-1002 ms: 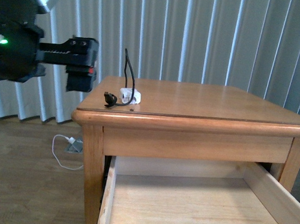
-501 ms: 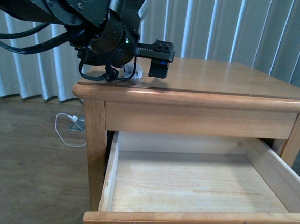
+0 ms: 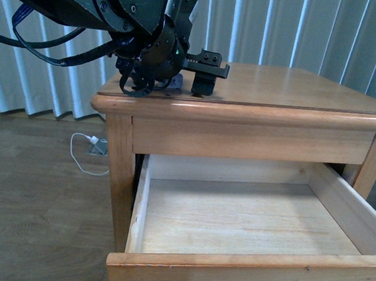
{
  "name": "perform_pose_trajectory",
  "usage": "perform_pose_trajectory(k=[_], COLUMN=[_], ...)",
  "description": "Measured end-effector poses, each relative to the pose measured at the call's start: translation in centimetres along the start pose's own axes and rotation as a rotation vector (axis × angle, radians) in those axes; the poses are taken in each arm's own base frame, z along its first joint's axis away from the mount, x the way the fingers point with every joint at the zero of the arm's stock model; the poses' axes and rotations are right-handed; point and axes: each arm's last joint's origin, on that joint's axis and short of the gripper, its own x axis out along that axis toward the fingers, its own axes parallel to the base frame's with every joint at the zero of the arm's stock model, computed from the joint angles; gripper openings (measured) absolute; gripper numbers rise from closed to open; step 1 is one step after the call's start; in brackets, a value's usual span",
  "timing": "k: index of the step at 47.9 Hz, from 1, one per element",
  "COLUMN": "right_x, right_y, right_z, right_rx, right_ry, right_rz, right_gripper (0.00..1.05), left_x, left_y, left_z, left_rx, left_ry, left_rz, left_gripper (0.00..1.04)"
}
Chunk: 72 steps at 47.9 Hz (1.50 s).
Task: Put charger into drawer
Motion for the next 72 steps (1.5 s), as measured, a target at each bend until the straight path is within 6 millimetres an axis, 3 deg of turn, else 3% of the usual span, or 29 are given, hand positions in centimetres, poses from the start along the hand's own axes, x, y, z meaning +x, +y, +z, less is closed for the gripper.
perform_pose_trajectory(k=[7,9,22,31,42,50,62,72], right_x=[0.0,0.0,0.0,0.0,0.0,0.0,0.0,0.0], right_y=[0.0,0.0,0.0,0.0,0.0,0.0,0.0,0.0], right_z=[0.0,0.0,0.0,0.0,0.0,0.0,0.0,0.0], right_rx=[0.000,0.000,0.000,0.000,0.000,0.000,0.000,0.000], right_ry=[0.000,0.000,0.000,0.000,0.000,0.000,0.000,0.000], right_rz=[0.000,0.000,0.000,0.000,0.000,0.000,0.000,0.000], right_gripper=[0.96,0.96,0.96,0.96,0.96,0.96,0.96,0.96], left_x=[-1.1,-1.6,-5.0,-9.3,-14.4,-16.6,-17.6,-14.9], left_y=[0.5,0.9,3.5,4.2,3.2,1.5,-2.3,-4.2], left_z=[-0.5,-0.8,-1.5,-1.1,-1.8,-2.9,-4.8,-7.7], left_rx=[0.008,0.006,-0.014,-0.021,0.034,0.080,0.142,0.169], left_ry=[-0.009,-0.011,-0.038,-0.097,-0.132,-0.131,-0.105,-0.016], left_rz=[0.007,0.009,0.033,-0.028,-0.174,-0.252,-0.406,-0.428], left_gripper=[0.51,0.47,0.45,0.44,0.44,0.44,0.43,0.43])
